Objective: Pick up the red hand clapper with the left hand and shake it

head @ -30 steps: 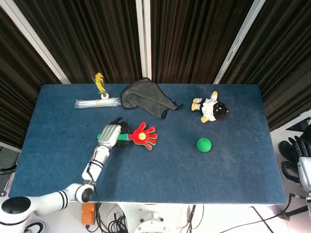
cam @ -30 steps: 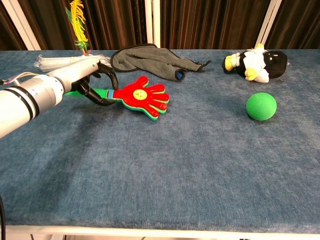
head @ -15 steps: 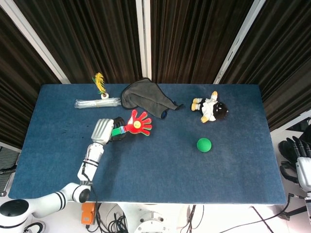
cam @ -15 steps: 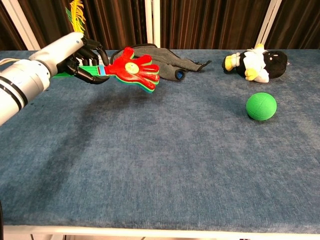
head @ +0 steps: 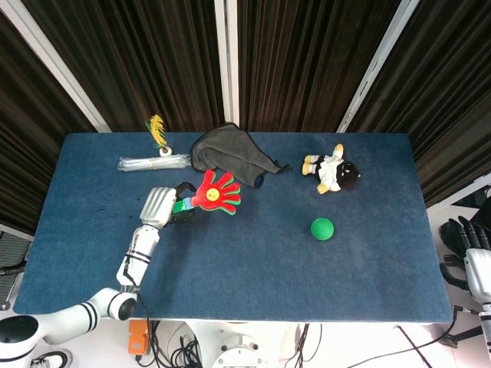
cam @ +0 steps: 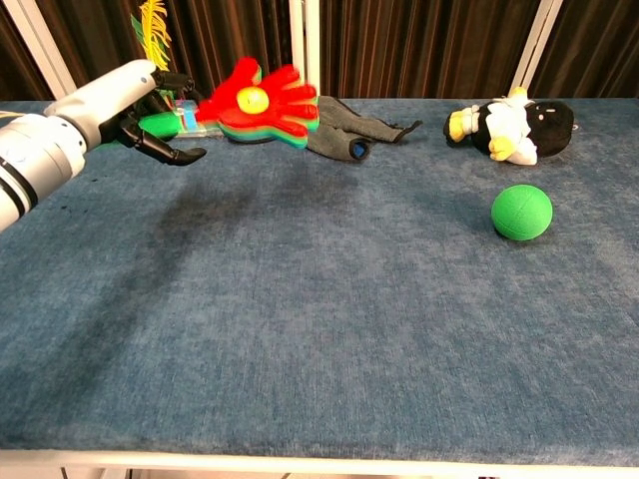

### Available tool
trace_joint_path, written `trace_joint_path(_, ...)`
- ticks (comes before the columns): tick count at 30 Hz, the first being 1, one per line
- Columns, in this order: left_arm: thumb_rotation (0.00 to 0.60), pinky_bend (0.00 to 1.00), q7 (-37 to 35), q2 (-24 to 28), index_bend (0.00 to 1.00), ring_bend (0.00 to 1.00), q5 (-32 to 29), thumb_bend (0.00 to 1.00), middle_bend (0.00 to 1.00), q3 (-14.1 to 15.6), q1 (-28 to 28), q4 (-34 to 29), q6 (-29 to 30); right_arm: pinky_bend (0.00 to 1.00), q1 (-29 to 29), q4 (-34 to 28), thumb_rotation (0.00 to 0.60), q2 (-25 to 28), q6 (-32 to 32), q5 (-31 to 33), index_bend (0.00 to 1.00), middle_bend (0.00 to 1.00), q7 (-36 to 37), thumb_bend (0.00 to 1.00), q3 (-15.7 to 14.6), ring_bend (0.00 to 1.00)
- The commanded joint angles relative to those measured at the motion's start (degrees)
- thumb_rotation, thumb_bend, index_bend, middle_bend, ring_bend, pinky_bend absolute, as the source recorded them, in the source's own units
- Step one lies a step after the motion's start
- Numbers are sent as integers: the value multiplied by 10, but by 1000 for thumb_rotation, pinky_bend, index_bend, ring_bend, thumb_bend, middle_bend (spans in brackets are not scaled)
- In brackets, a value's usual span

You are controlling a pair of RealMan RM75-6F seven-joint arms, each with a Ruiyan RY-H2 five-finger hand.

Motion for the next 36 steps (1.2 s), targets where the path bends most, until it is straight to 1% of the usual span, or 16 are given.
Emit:
trace_joint_path(1,600,1000,-7,7,304,1000,13,363,1000,8,-2,2,0,0,0,-1,600,1,-2,1,0,0,-1,240,-1,0)
trace_joint_path(3,600,1000,-7,7,315,1000,15,356,1000,8,-2,3,2,0,1,-2,600,2,-3,1,0,0,-1,241,-1,0)
trace_joint_path(4,600,1000,-8,6,351,1000,17,354,1000,8,-2,6,6,0,1,-3,600,2,-2,1,0,0,-1,241,-1,0)
trace_joint_path(6,600,1000,-10,2,503,1000,18,352,1000,5,-1,10,14,0,1,-3,600,3,-2,2,0,0,-2,241,0,0)
trace_joint_path(8,600,1000,-12,-2,759,1000,18,348,1000,3,0,14,21,0,0,-4,600,3,-2,2,0,0,-2,242,0,0)
trace_joint_path(9,600,1000,-12,-3,869,1000,18,344,1000,2,0,16,23,0,1,-4,600,4,-2,3,0,0,-2,242,0,0)
trace_joint_path(11,600,1000,-15,-4,967,1000,18,335,1000,2,0,19,22,0,1,-5,600,4,-4,4,0,0,-3,242,-1,0)
trace_joint_path(14,600,1000,-19,-1,1000,1000,14,327,1000,0,0,18,18,0,2,-7,600,4,-6,4,0,0,-5,244,-1,0)
trace_joint_path(20,600,1000,-37,8,1000,1000,16,327,1000,0,2,4,14,0,2,-7,600,3,-4,5,0,0,-6,247,0,0)
trace_joint_path(25,600,1000,-77,32,1000,1000,-4,329,1000,-3,3,-36,-27,0,1,-6,600,3,-3,6,0,0,-6,247,-1,0)
trace_joint_path(28,600,1000,-106,46,1000,1000,-12,331,1000,-8,4,-58,-42,0,1,-6,600,3,-3,6,0,0,-6,247,-1,0)
trace_joint_path(30,600,1000,-112,53,1000,1000,-15,335,1000,-9,3,-65,-49,0,1,-6,600,3,-3,6,0,0,-6,247,-1,0)
trace_joint_path(33,600,1000,-118,63,1000,1000,-15,376,1000,-7,1,-73,-62,0,1,-6,600,3,-4,6,0,0,-7,248,-1,0)
trace_joint_path(36,600,1000,-127,71,1000,1000,-9,470,1000,-3,0,-79,-69,0,2,-6,600,2,-4,6,0,0,-7,248,-1,0)
